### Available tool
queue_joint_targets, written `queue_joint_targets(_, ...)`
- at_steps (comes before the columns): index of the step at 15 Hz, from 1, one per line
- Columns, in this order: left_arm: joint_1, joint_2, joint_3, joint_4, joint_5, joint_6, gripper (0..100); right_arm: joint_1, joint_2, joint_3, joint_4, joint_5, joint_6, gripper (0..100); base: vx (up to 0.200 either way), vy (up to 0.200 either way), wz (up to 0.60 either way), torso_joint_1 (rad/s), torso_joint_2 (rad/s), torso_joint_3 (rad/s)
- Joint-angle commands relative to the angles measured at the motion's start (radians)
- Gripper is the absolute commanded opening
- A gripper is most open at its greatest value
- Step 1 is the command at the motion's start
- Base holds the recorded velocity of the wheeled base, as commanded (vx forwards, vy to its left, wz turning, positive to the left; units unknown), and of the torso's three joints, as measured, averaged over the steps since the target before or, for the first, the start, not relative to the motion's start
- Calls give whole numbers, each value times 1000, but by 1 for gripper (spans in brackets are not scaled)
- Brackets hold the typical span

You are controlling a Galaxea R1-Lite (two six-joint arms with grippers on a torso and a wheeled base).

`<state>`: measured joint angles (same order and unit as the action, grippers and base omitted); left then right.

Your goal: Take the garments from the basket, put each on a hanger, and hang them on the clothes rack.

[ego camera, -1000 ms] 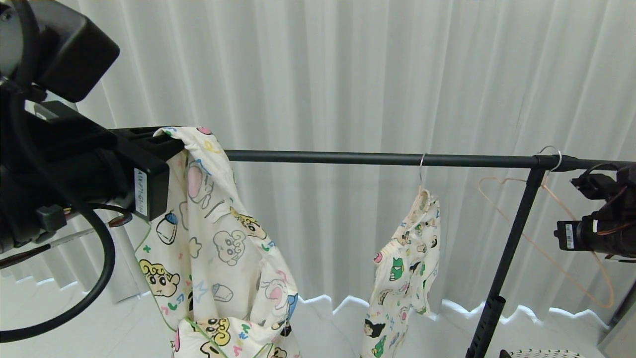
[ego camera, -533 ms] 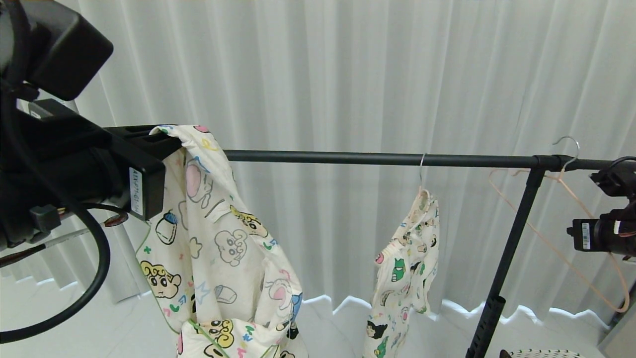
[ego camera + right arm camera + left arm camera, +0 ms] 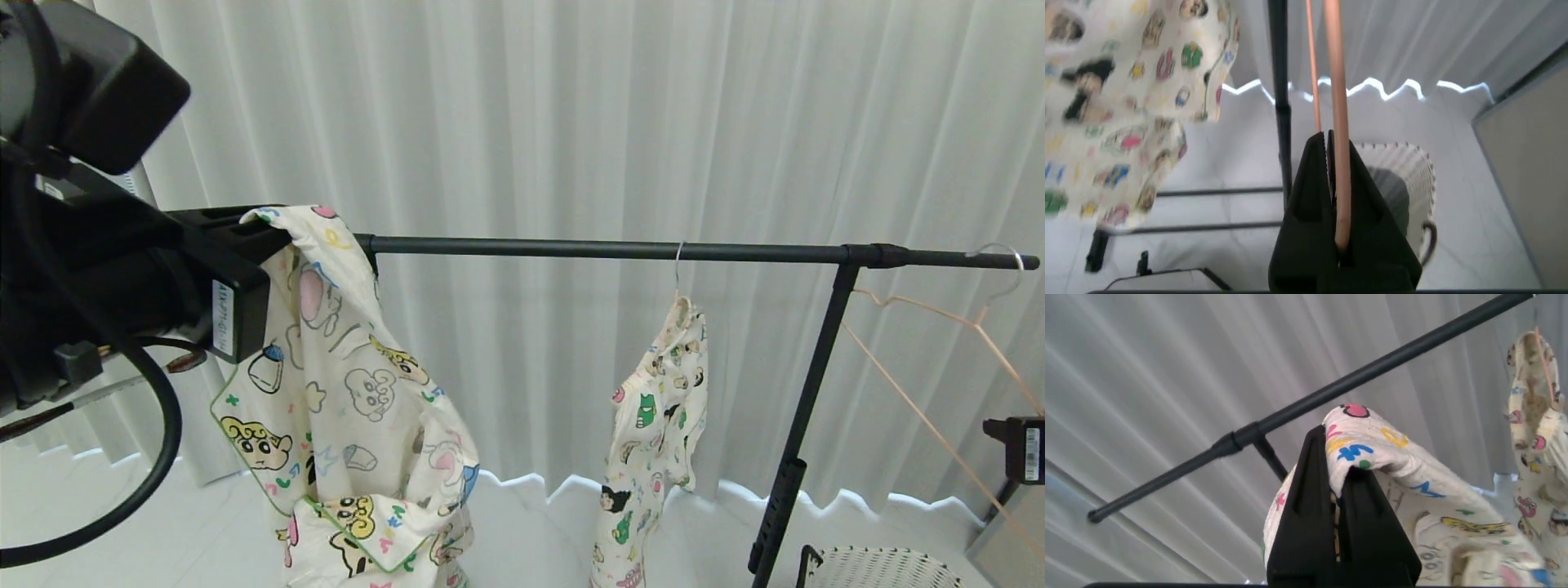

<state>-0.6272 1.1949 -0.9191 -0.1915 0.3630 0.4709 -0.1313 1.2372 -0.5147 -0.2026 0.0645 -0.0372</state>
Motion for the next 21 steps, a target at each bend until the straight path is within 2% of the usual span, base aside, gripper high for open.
queue_joint_targets(1, 11, 2, 23, 0, 1, -1, 0, 5, -122, 41, 31, 1, -4, 0, -200, 0, 0, 2, -2, 2)
queue_joint_targets(5, 37, 3, 68, -2, -1, -8, 0, 128, -220, 39, 92, 1, -1, 0, -200, 0, 0, -1, 2, 4)
queue_joint_targets(8, 38, 5, 100, -2, -1, -11, 0, 380, -277, 41, 127, 3, 5, 0, -200, 0, 0, 2, 2, 1)
queue_joint_targets(10, 37, 9, 114, -2, -1, -40, 0, 570, -291, 47, 135, 3, 30, 0, -200, 0, 0, 7, 5, 0)
queue_joint_targets(12, 37, 8, 141, -2, -1, -41, 0, 769, -298, 47, 134, 3, 106, 0, -100, 0, 0, 4, 4, 1)
queue_joint_targets(14, 37, 14, 169, -2, -1, -57, 0, 993, -306, 44, 134, 1, 220, 0, 0, 0, 0, 0, 0, 0)
queue_joint_targets(15, 37, 40, 171, 0, 1, -126, 0, 1087, -306, 44, 134, 1, 266, 0, 0, 0, 0, 0, 0, 0)
queue_joint_targets(16, 37, 63, 166, -2, 2, -179, 0, 1133, -305, 42, 134, 1, 286, 0, 0, 0, 0, 0, 0, 0)
queue_joint_targets(17, 35, 121, 146, 0, 33, -302, 0, 1260, -298, 41, 134, 1, 329, 0, 0, 0, 0, 0, 0, 0)
queue_joint_targets(18, 34, 155, 137, 0, 53, -354, 0, 1319, -285, 38, 130, 0, 356, 0, 0, 0, 0, 0, 0, 0)
queue_joint_targets(21, -3, 199, 111, 0, 62, -485, 0, 1360, -226, 25, 111, -2, 395, 0, 0, 0, 0, 0, 0, 0)
